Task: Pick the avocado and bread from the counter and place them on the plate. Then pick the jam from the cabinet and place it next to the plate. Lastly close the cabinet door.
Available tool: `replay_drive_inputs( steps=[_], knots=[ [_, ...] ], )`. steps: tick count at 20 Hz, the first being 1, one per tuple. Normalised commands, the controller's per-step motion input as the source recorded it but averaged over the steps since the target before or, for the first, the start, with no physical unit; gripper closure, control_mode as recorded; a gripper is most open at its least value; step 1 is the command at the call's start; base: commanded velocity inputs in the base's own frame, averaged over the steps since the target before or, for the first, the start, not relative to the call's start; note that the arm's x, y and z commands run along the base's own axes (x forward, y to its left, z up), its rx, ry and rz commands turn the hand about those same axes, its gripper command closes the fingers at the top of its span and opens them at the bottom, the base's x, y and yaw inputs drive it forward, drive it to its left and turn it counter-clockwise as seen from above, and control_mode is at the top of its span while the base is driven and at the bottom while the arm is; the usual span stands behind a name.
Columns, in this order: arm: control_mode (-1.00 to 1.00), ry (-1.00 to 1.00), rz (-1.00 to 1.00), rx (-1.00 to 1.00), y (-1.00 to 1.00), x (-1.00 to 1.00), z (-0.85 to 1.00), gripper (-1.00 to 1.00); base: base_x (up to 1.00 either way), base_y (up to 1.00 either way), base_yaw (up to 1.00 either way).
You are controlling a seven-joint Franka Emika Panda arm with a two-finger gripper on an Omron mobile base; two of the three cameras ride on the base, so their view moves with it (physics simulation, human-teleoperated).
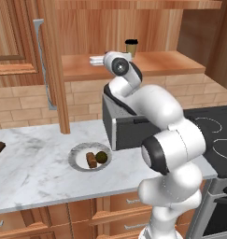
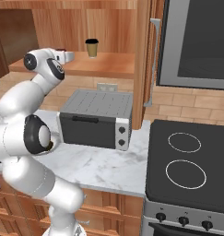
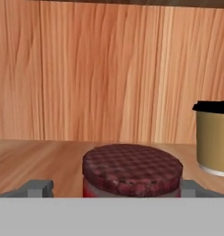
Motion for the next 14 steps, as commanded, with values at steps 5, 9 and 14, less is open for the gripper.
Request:
replay_drive_inputs(
  steps=[5, 9, 14],
  knots=[
    [-1.0, 0.0, 0.0, 0.0, 0.04, 0.26, -0.13, -1.0, 0.0, 0.0, 0.0],
    [-1.0, 0.0, 0.0, 0.0, 0.09, 0.22, -0.14, -1.0, 0.0, 0.0, 0.0],
    [-1.0, 0.01, 0.0, 0.0, 0.06, 0.08, -0.13, 1.0, 0.0, 0.0, 0.0]
  ],
)
